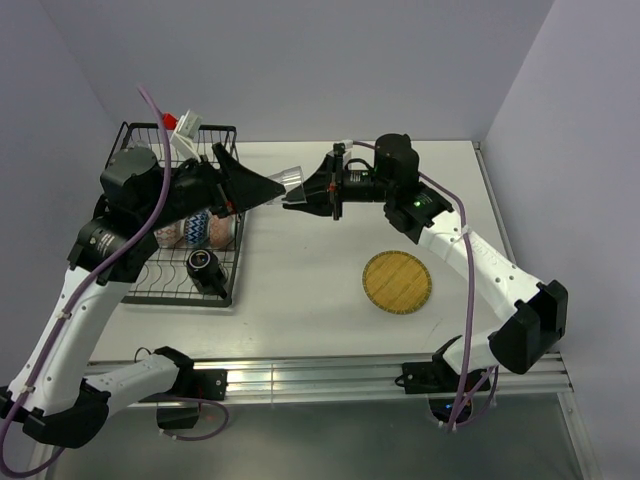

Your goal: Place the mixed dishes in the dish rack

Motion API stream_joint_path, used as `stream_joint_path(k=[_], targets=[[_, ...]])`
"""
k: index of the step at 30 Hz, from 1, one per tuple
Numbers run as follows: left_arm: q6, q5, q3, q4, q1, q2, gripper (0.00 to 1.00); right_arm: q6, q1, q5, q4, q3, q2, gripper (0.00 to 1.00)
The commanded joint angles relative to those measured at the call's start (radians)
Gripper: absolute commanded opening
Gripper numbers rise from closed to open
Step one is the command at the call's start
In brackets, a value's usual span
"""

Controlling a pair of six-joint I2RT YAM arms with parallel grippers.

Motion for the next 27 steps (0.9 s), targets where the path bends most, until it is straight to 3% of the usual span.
stream_joint_path(k=[1, 19, 23, 27], targets=[[0.063, -0.065, -0.030, -0.198, -0.036, 0.116, 0.99, 0.059, 0.119, -0.155, 0.249, 0.144, -0.125, 0.00], [0.141, -0.365, 0.034, -0.395, -0.034, 0.130, 0.99, 0.104, 0.142, -0.150, 0.260, 0.185, -0.165, 0.00], [0.135, -0.262, -0.019, -0.303, -0.034, 0.101, 0.99, 0.127, 0.142, -0.164, 0.292, 0.178, -0.159, 0.00], [0.075, -0.099, -0.098, -0.164, -0.034, 0.068, 0.96, 0.209, 0.142, -0.170, 0.472, 0.119, -0.151, 0.00]])
